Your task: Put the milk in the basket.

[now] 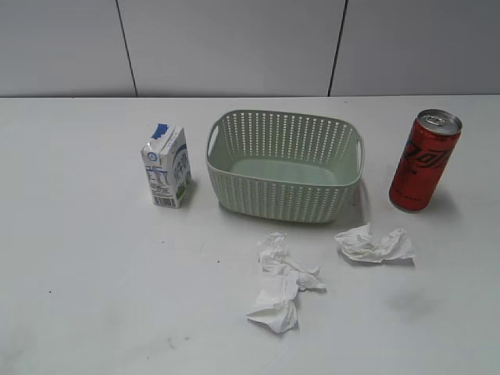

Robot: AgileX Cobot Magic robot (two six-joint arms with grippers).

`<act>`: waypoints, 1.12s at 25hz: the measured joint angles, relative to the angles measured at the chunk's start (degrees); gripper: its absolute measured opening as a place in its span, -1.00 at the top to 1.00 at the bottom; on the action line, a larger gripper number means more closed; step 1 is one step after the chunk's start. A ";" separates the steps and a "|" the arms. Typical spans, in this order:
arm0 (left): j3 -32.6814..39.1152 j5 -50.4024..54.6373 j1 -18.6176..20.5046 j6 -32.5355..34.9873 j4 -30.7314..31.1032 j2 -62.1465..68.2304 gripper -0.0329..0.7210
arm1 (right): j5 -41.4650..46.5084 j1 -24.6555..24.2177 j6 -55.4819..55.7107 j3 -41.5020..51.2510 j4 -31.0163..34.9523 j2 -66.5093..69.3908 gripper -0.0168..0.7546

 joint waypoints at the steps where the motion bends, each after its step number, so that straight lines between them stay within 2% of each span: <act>1: 0.00 0.00 0.00 0.00 0.00 0.00 -0.50 | 0.00 0.00 0.00 0.00 0.00 0.00 -0.33; 18: -0.19 -0.81 0.00 -0.14 0.05 1.21 -0.50 | 0.00 0.00 0.00 0.00 0.00 0.00 -0.33; 28: -5.46 -9.51 0.00 -0.14 -5.27 26.66 -0.50 | 0.00 0.00 0.00 0.00 0.00 0.00 -0.33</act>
